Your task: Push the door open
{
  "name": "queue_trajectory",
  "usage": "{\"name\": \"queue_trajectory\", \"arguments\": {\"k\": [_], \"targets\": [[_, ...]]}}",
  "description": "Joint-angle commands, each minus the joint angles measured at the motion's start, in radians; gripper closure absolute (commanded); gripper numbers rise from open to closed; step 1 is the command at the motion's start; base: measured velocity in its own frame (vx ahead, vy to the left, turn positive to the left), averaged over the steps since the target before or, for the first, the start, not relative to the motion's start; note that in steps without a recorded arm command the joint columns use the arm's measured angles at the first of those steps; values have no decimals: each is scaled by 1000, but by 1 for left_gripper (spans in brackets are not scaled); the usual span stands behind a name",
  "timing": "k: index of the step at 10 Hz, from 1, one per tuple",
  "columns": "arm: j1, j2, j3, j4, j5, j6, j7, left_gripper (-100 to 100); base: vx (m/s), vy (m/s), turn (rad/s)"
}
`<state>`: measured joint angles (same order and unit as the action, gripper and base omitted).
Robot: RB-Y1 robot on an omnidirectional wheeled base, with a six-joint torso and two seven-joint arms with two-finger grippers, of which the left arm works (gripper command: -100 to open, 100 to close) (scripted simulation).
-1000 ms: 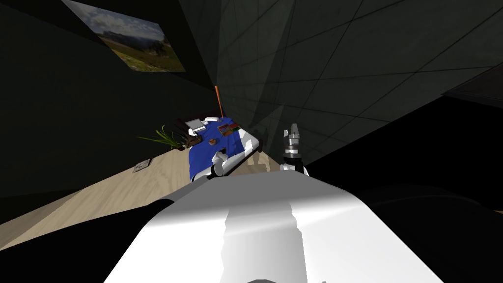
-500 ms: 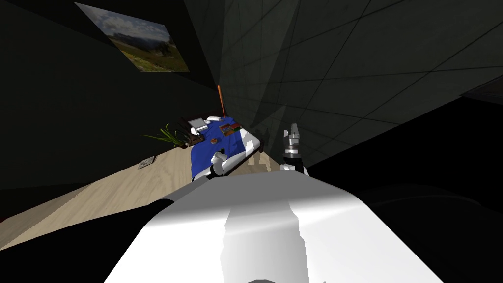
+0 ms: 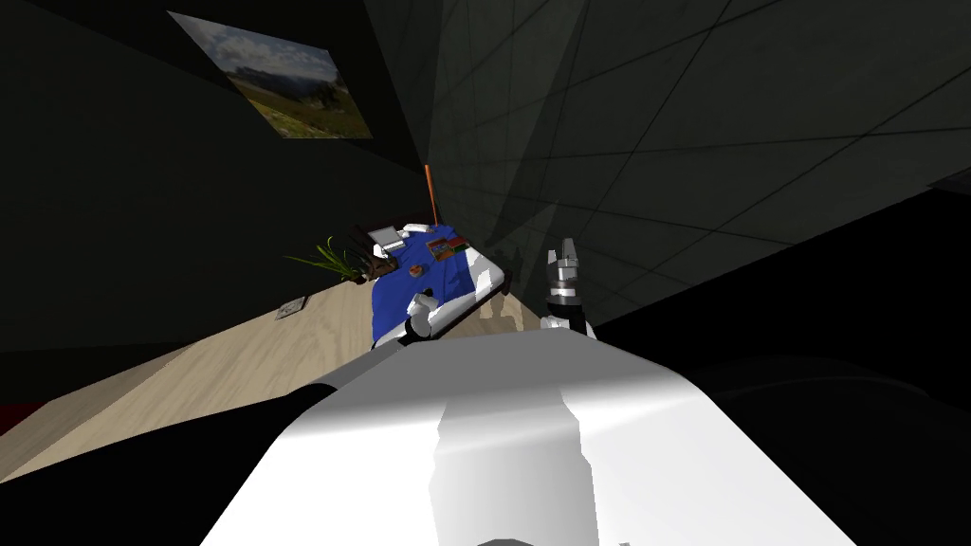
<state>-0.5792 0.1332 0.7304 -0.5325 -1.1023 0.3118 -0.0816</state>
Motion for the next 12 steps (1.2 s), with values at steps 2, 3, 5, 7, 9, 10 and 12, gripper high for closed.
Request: {"name": "queue_trajectory", "arguments": {"k": [2,3,5,7,9,10,12], "targets": [[-3,2,46,10,-48,37,57,-100,1,7,66],[-3,2,46,10,-48,37,57,-100,3,4,44],[-4,0,69,10,-63,56,77,-100,5,0,14],[-4,-1,81,9,-70,65,87,-100,2,7,30],[-5,-3,117,8,-93,93,116,-100,-8,13,57],[-5,-4,128,7,-100,102,126,-100,5,10,61],[-5,-7,164,6,-123,129,156,-100,5,7,62]]}}
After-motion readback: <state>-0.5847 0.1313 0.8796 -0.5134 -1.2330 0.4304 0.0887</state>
